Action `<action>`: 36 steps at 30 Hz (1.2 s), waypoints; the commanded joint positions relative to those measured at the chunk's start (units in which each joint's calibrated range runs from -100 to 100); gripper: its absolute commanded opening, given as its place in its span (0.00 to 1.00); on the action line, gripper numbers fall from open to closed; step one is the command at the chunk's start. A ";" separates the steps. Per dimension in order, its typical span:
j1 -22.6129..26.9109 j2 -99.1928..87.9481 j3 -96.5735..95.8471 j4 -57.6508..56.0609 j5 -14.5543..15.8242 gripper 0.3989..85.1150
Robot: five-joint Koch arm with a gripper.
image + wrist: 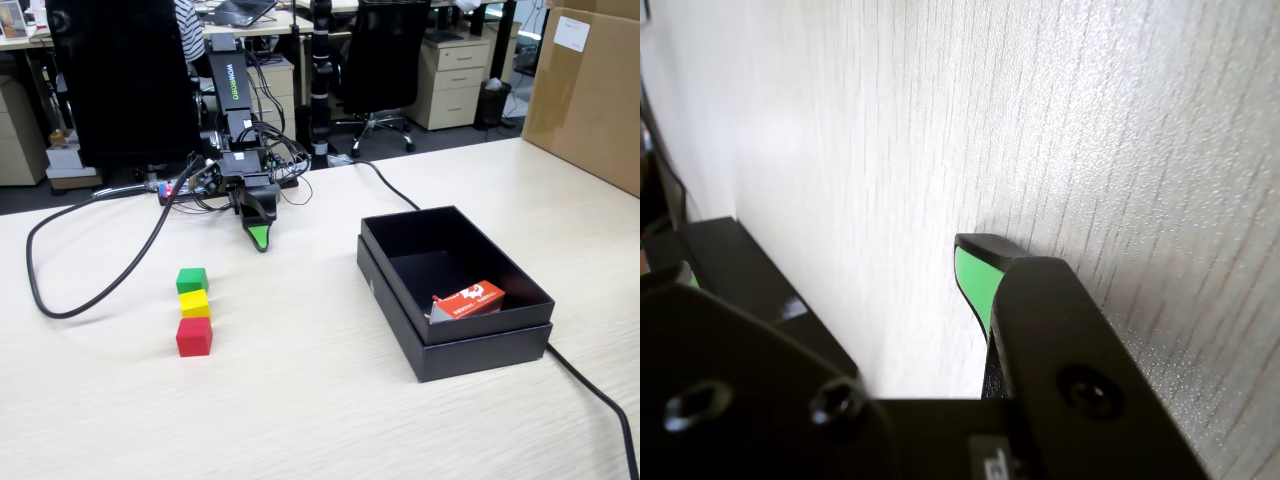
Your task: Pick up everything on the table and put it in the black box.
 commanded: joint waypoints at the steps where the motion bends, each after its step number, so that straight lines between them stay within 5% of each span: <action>1: 0.00 -0.13 -1.21 -2.62 -0.05 0.58; 33: 0.00 -0.13 -0.84 -2.70 0.78 0.56; 36: -0.98 -0.01 3.33 -9.27 0.88 0.56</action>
